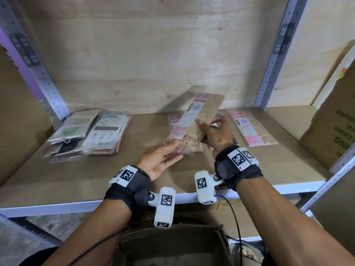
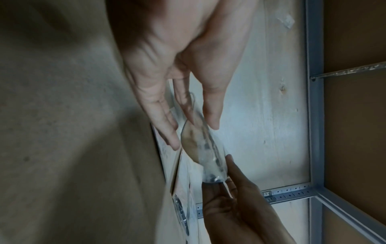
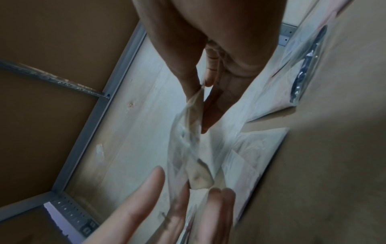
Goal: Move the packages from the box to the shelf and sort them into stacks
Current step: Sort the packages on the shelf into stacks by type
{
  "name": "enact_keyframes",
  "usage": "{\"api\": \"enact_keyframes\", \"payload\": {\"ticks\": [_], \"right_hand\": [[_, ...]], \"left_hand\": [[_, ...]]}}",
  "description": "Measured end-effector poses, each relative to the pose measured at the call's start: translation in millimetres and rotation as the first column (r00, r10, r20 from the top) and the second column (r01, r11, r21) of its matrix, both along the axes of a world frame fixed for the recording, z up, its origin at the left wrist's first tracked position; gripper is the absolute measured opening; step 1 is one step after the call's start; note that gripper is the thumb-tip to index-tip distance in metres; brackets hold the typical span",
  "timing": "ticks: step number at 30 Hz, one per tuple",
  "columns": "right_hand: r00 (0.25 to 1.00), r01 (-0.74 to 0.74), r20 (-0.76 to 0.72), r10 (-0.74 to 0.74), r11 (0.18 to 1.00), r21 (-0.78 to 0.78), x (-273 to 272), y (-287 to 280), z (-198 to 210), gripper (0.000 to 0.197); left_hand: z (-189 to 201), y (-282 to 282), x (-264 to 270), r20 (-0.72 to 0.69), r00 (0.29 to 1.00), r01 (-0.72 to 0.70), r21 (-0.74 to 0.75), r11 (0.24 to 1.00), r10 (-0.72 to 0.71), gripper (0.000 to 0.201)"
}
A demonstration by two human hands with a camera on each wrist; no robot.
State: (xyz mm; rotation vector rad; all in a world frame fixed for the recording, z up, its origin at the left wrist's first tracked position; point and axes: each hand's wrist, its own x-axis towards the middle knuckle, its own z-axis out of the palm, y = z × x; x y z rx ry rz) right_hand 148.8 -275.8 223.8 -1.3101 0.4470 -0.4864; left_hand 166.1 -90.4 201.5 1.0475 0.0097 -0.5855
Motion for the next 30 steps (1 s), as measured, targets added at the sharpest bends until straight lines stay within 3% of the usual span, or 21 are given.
{"api": "enact_keyframes", "payload": {"ticks": [11,15,21,30], "right_hand": [[0.999,0.016,0.050,-0.006,0.979,-0.205,0,11,-1,0.037],[0.998,-0.004,0.062,0.014,0.987,-0.162,1,15,-3,0.036],[0.998,-0.002,0.068,0.009,0.994,-0.109,5,21,-9,0.035],[0.995,-0.086,0.043,0.085,0.996,0.036,10,27,-15,0.037]], "left_hand": [[7,-1,0,-0.167,0.979,-0.127,-0.052,0.991,0.117,0.024],[11,-2,0,-0.189,0.978,-0.107,-0.097,0.990,0.088,0.012],[19,-4,-7,-0.178,0.979,-0.127,-0.144,0.981,0.101,0.044],[16,-7,-10,-0.126,0.967,-0.239,-0.172,0.956,0.219,0.039]]}}
